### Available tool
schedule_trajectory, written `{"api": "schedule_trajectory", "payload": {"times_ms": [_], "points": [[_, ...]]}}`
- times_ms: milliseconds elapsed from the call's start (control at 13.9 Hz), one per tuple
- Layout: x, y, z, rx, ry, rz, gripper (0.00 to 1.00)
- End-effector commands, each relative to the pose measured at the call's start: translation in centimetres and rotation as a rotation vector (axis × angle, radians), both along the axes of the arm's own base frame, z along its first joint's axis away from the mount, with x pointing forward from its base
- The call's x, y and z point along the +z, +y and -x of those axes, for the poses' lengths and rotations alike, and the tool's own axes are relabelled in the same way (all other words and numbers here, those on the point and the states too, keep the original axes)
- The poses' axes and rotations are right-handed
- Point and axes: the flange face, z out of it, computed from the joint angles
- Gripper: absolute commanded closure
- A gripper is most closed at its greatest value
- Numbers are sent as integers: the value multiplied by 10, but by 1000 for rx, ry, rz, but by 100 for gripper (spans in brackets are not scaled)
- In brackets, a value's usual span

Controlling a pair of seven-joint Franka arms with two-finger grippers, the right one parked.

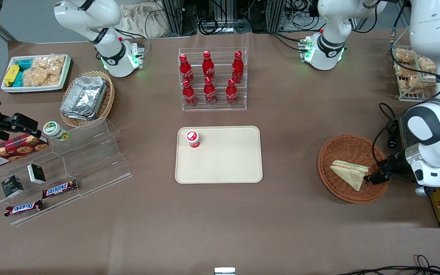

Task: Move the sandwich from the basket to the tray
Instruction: 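Move the left gripper down over the wrapped sandwich in the wicker basket, then close the left gripper on the wrapped sandwich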

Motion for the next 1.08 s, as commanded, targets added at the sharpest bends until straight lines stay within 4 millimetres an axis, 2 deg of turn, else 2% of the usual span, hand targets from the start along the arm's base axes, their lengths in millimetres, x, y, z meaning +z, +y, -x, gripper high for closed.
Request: {"api": "schedule_trajectory", "payload": {"times_ms": [0, 144, 288, 432, 649, 793, 865, 1009], "points": [[-17, -23, -12, 53, -21, 6, 0], [-29, -38, -13, 57, -17, -2, 0], [-31, -39, -12, 39, -10, -8, 2], [-32, -40, -11, 26, -7, -14, 17], [-27, -40, -10, -14, -7, -50, 48], [-20, -44, -9, -57, 0, -88, 66], [-10, -45, -9, -88, 2, -110, 70], [28, -47, -8, -173, 20, -183, 74]]}}
